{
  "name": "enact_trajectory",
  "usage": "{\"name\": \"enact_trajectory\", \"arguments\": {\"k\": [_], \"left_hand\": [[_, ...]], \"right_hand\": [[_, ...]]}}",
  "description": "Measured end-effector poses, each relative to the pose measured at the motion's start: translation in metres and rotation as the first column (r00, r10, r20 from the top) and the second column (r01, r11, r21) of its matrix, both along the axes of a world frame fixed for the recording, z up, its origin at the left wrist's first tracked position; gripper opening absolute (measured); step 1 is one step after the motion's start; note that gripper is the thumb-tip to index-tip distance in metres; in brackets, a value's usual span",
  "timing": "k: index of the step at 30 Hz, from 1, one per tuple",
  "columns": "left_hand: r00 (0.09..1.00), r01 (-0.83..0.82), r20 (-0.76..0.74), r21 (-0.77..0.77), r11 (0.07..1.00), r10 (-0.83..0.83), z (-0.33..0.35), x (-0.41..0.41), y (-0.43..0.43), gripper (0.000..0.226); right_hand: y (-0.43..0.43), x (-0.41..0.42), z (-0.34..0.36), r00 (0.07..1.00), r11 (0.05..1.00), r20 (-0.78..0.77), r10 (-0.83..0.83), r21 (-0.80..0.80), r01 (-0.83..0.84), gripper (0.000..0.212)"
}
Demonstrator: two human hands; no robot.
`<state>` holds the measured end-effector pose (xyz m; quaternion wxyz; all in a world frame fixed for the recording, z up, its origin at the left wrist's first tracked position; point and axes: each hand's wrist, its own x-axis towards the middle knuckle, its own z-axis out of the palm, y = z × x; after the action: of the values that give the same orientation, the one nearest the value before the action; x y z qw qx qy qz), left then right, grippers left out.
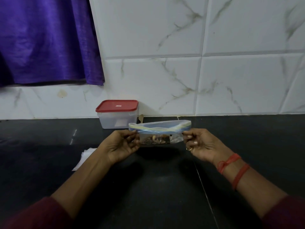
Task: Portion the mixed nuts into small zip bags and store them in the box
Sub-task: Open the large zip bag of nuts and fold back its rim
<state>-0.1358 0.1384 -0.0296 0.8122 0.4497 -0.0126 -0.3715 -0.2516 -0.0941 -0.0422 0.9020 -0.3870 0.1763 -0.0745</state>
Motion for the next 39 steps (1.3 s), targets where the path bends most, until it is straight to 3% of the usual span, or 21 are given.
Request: {"name": "enact_trajectory", "arguments": {"k": [5, 8, 10, 12, 14, 18, 21, 26, 28, 31, 33, 35, 37, 39], "left_hand": [[0.997, -0.079, -0.021, -0.102, 0.992, 0.077, 0.005, -0.002, 0.003, 0.018], [0.999, -0.046, 0.009, -0.136, 0.99, 0.047, 0.003, -0.003, 0.005, 0.021], [0.999, 0.001, 0.046, -0.122, 0.993, 0.005, 0.003, -0.004, 0.005, 0.024], [0.992, 0.032, 0.122, -0.005, 0.999, -0.031, 0.005, -0.001, 0.006, 0.031], [0.968, 0.039, 0.232, 0.224, 0.974, -0.092, 0.005, 0.005, 0.008, 0.038], [0.849, -0.011, 0.4, 0.668, 0.744, -0.345, 0.009, 0.01, 0.015, 0.052], [0.757, -0.087, 0.452, 0.786, 0.612, -0.472, 0.015, 0.009, 0.019, 0.047], [0.68, -0.077, 0.437, 0.841, 0.536, -0.588, 0.017, 0.012, 0.02, 0.037], [0.716, -0.041, 0.411, 0.831, 0.555, -0.564, 0.016, 0.012, 0.02, 0.041], [0.848, 0.093, 0.329, 0.68, 0.727, -0.416, 0.012, 0.013, 0.019, 0.048], [0.874, 0.101, 0.306, 0.645, 0.758, -0.377, 0.009, 0.013, 0.018, 0.052], [0.861, 0.023, 0.354, 0.69, 0.723, -0.365, 0.008, 0.01, 0.015, 0.053], [0.82, -0.053, 0.427, 0.721, 0.691, -0.382, 0.011, 0.007, 0.013, 0.059], [0.754, -0.081, 0.494, 0.724, 0.685, -0.433, 0.018, 0.0, 0.014, 0.066]], "right_hand": [[0.005, -0.003, 0.001, 0.997, 0.991, 0.033, 0.07, 0.108, -0.074, 0.028], [0.01, -0.003, 0.003, 0.995, 0.994, -0.02, 0.103, 0.047, -0.102, 0.044], [0.012, -0.002, 0.004, 0.995, 0.996, -0.045, 0.089, -0.002, -0.089, 0.041], [0.01, -0.002, 0.006, 0.996, 0.996, -0.052, 0.069, -0.059, -0.072, 0.031], [0.006, -0.004, 0.007, 0.995, 0.984, -0.092, 0.038, -0.168, -0.054, 0.026], [0.006, -0.006, 0.006, 0.966, 0.866, -0.248, -0.078, -0.496, -0.057, 0.035], [0.006, -0.006, 0.008, 0.946, 0.716, -0.28, -0.166, -0.694, -0.079, 0.03], [0.007, -0.011, 0.015, 0.961, 0.563, -0.225, -0.158, -0.82, -0.1, 0.026], [0.007, -0.012, 0.017, 0.973, 0.623, -0.208, -0.1, -0.775, -0.102, 0.023], [0.008, -0.009, 0.01, 0.987, 0.858, -0.158, 0.019, -0.504, -0.097, 0.034], [0.011, -0.006, 0.005, 0.989, 0.875, -0.147, 0.023, -0.475, -0.091, 0.037], [0.015, -0.006, 0.006, 0.986, 0.773, -0.163, -0.024, -0.629, -0.085, 0.033], [0.011, -0.007, 0.008, 0.984, 0.545, -0.132, -0.123, -0.837, -0.045, 0.046], [0.005, -0.009, 0.011, 0.992, 0.323, 0.007, -0.126, -0.945, 0.048, 0.06]]}}
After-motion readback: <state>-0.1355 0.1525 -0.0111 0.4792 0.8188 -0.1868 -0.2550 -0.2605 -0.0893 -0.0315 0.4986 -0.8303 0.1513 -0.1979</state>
